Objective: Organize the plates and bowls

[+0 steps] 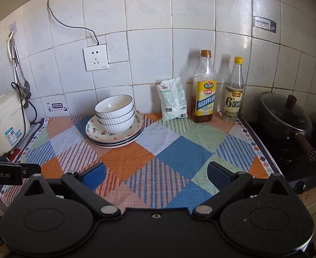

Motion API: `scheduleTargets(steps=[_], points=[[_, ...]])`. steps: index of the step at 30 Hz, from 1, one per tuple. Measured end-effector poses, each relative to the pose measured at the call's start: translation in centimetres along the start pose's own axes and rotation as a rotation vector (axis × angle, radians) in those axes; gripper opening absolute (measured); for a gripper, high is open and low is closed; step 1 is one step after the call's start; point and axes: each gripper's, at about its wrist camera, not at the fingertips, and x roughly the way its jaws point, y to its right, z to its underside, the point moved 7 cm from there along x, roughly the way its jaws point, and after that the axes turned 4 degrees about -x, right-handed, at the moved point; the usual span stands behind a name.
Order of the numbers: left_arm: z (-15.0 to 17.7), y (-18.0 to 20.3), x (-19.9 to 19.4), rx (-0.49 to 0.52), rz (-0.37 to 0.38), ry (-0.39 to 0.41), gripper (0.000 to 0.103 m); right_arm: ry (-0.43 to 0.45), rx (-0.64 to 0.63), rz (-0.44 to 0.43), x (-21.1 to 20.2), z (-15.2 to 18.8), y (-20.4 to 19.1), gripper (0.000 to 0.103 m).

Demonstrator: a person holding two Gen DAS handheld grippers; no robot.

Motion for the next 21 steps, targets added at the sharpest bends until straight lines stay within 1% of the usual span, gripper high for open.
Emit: scheduleTargets(steps=[2, 4, 9, 12, 15, 21], points=[[0.1, 0.0, 0.1, 0.002, -0.003, -0.007, 0.097, 0.003, -0.012, 0.002, 0.0, 0.1, -0.3, 0.102], [0.3, -0.1, 0.3, 0.002, -0.006, -0.023, 0.102, 0.003, -0.022, -0.003, 0.0, 0.1, -0.6, 0.102], [0.6, -0.7, 0.9, -0.012, -0.056, -0.05, 0.103, 0.004, -0.027, -0.005, 0.0, 0.1, -1.1, 0.102], [0.6, -1.0, 0.9, -0.025, -0.066, -0.037, 0.103, 0.001, -0.03, -0.007, 0.1, 0.2, -1.2, 0.102], [0.6, -1.2, 0.8, -0.028, -0.091, -0.032, 0.103, -0.008, -0.024, -0.01, 0.4, 0.3, -1.2, 0.102], [0.4, -1.7, 0.8, -0.056, -0.097, -0.018, 0.103, -0.016, -0.031, -0.012, 0.6, 0.6, -1.5, 0.102]])
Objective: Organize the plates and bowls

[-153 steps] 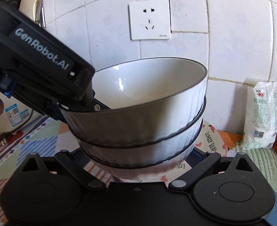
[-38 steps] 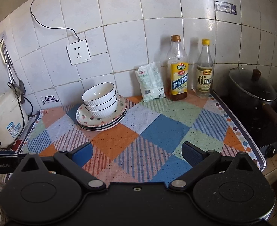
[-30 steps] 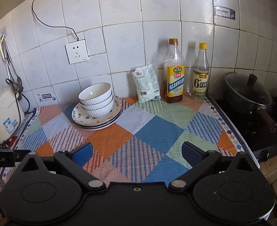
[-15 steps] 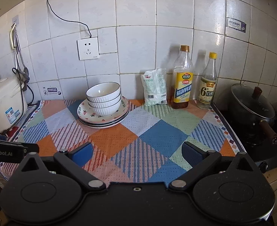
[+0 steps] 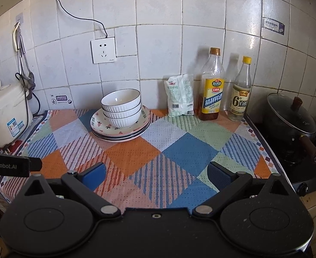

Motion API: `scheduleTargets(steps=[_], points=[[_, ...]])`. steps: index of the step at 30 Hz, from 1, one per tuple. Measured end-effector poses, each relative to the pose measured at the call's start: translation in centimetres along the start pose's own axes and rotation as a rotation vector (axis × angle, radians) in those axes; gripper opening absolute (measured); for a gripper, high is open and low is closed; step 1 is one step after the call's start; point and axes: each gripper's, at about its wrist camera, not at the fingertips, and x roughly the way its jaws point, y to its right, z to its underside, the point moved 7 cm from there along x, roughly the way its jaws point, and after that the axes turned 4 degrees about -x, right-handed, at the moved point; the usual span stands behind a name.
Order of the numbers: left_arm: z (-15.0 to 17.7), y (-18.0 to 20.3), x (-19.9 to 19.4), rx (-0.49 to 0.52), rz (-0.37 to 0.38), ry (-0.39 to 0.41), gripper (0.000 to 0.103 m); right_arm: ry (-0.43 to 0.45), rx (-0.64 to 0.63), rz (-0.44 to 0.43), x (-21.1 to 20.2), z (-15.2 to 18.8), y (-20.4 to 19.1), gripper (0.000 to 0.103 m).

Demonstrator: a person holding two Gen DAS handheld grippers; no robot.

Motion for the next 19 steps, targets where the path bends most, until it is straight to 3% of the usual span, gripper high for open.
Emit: scheduleTargets(steps=[19], points=[[-0.69, -0.7, -0.24, -0.043, -0.018, 0.022, 0.103, -0.002, 0.015, -0.019, 0.07, 0.16, 0.24, 0.102]])
